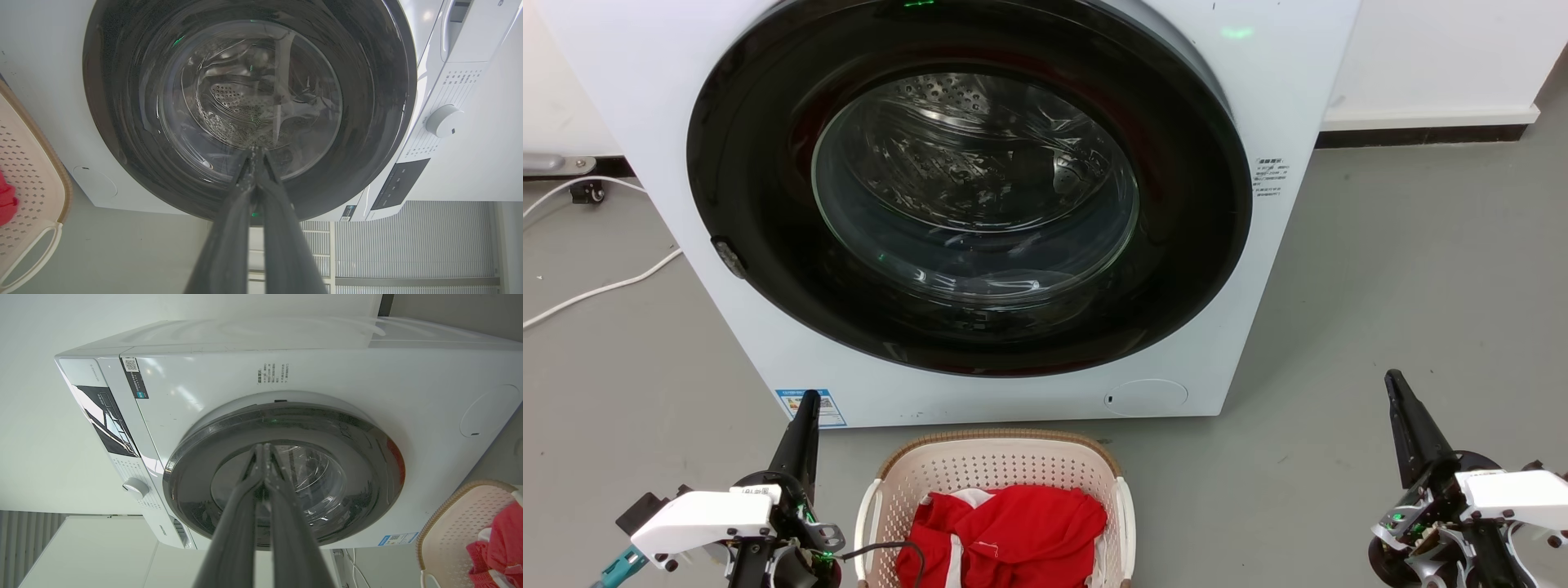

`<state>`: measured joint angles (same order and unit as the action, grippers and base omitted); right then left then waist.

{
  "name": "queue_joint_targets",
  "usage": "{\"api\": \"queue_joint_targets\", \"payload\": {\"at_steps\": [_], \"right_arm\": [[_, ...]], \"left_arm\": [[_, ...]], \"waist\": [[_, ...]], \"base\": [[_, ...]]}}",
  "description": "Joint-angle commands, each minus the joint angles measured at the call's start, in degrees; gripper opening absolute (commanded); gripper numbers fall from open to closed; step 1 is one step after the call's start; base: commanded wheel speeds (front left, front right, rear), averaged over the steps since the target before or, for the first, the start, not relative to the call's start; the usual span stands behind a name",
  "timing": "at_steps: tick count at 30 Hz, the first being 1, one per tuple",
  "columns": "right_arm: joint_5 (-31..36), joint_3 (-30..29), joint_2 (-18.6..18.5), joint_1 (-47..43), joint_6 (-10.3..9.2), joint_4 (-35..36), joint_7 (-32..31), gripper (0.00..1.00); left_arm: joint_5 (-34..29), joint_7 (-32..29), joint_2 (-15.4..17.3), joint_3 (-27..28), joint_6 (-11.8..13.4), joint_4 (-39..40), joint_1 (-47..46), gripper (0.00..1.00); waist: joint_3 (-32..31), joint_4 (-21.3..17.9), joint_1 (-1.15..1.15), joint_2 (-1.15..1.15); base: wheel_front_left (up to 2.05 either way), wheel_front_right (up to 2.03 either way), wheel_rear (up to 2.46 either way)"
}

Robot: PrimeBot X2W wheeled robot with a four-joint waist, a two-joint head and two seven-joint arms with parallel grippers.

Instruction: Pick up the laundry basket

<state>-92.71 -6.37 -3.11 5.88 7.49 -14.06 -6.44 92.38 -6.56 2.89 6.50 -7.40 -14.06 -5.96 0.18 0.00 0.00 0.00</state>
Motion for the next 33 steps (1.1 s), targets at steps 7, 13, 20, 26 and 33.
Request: {"api": "queue_joint_targets", "payload": {"at_steps": [7,13,20,26,33], "right_arm": [[0.41,-0.11,0.19,0.66,0.0,-0.04,-0.13,0.0],[0.42,-0.12,0.2,0.66,0.0,-0.05,-0.15,0.0],[0.44,-0.14,0.2,0.66,0.0,-0.05,-0.17,0.0],[0.13,0.09,0.17,-0.88,0.0,-0.98,0.16,1.0],[4.57,-0.14,0.16,-1.15,0.0,0.0,2.23,1.0]], "left_arm": [[0.08,-0.15,-0.05,0.14,-0.22,-0.03,-0.5,0.0],[0.08,-0.15,-0.05,0.14,-0.22,-0.03,-0.5,0.0],[0.08,-0.15,-0.05,0.14,-0.22,-0.03,-0.5,0.0],[-0.06,0.23,-0.13,-0.29,0.08,-0.95,0.8,1.0],[-4.41,2.32,-0.11,-0.77,0.06,0.25,0.8,1.0]], "waist": [[0.0,0.0,0.0,0.0],[0.0,0.0,0.0,0.0],[0.0,0.0,0.0,0.0],[0.01,0.0,0.0,0.0],[0.12,-0.01,0.0,0.0]], "base": [[0.0,0.0,0.0],[0.0,0.0,0.0],[0.0,0.0,0.0],[0.0,0.0,0.0],[0.0,0.0,0.0]]}}
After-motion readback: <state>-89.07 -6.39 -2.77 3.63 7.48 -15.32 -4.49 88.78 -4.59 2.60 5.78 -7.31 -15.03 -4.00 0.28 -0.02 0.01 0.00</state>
